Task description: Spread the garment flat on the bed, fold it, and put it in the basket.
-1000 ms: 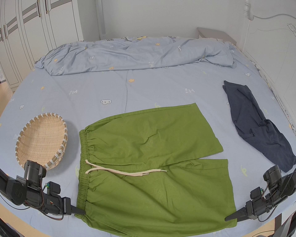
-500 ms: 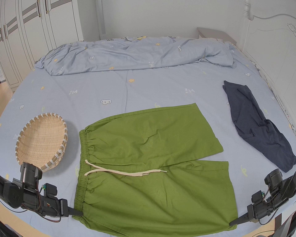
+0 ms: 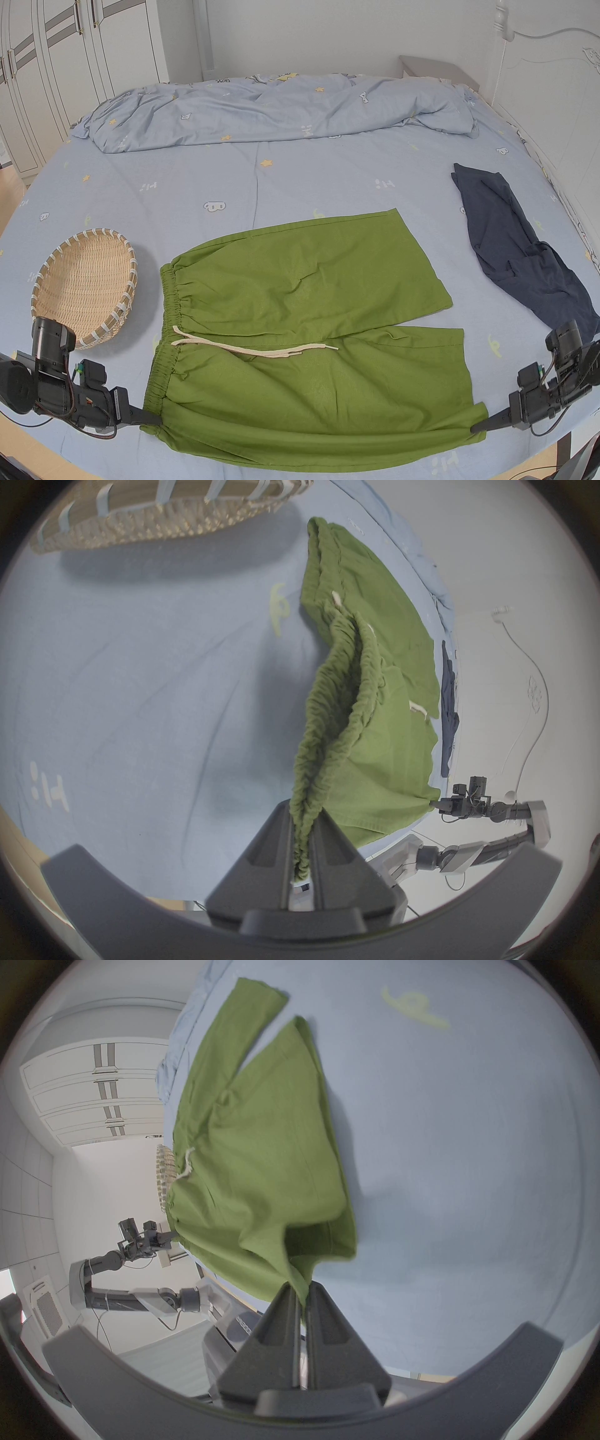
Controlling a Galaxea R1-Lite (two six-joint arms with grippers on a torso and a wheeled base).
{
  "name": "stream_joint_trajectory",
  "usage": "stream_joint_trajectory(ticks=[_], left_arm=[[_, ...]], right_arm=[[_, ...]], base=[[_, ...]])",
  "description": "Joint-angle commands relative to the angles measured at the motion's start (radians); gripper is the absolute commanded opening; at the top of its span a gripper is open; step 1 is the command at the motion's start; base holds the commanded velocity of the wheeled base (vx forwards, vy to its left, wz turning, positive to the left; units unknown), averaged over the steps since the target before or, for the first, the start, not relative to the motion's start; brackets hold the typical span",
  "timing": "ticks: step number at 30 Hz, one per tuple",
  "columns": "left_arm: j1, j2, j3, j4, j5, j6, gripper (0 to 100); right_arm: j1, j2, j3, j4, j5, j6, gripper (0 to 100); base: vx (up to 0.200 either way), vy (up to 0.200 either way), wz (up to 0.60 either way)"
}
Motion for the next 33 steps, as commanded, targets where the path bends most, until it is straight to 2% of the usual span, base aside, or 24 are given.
stream_joint_trajectory(ticks=[1,3,5,6,8,10,11,14,16,18,19,20,28,33], left_arm=[[-0.005,-0.069,-0.253,0.233,0.003,-0.062,0],[0.006,-0.06,-0.407,0.405,0.003,-0.064,0],[0.015,-0.04,-0.511,0.497,-0.002,-0.064,0],[0.015,-0.04,-0.511,0.497,-0.002,-0.064,0],[0.016,-0.003,-0.601,0.519,-0.005,-0.067,0],[0.016,0.014,-0.626,0.519,-0.005,-0.067,0],[0.015,0.048,-0.674,0.519,-0.006,-0.068,0],[0.016,0.101,-0.744,0.52,-0.037,-0.079,0],[0.016,0.126,-0.778,0.52,-0.051,-0.094,0],[0.016,0.175,-0.853,0.52,-0.068,-0.128,0],[0.016,0.175,-0.853,0.52,-0.068,-0.128,0],[0.013,0.199,-0.888,0.523,-0.069,-0.134,0],[0.016,0.279,-0.956,0.529,-0.068,-0.143,0],[0.073,0.279,-0.96,0.529,-0.071,-0.142,0]], right_arm=[[0.011,-0.132,-0.323,0.229,-0.001,0.066,0],[0.016,-0.13,-0.49,0.327,-0.001,0.086,0],[0.022,-0.126,-0.613,0.373,-0.001,0.102,0],[0.022,-0.126,-0.613,0.373,-0.001,0.102,0],[0.035,-0.081,-0.783,0.399,-0.001,0.157,0],[0.048,-0.06,-0.84,0.402,-0.001,0.18,0],[0.057,-0.026,-0.921,0.402,-0.001,0.201,0],[0.071,0.048,-1.042,0.404,-0.005,0.212,0],[0.081,0.08,-1.09,0.404,-0.037,0.223,0],[0.147,0.167,-1.185,0.397,-0.275,0.246,0],[0.147,0.167,-1.185,0.397,-0.275,0.246,0],[0.178,0.203,-1.231,0.394,-0.372,0.25,0],[0.215,0.304,-1.42,0.402,-0.376,0.252,0],[0.215,0.358,-1.498,0.402,-0.381,0.252,0]], base=[[0.0,0.0,0.0],[0.0,0.0,0.0],[0.0,0.0,0.0],[0.0,0.0,0.0],[0.0,0.0,0.0],[0.0,0.0,0.0],[0.0,0.0,0.0],[0.0,0.0,0.0],[0.0,0.0,0.0],[0.0,0.0,0.0],[0.0,0.0,0.0],[0.0,0.0,0.0],[0.0,0.0,0.0],[0.0,0.0,0.0]])
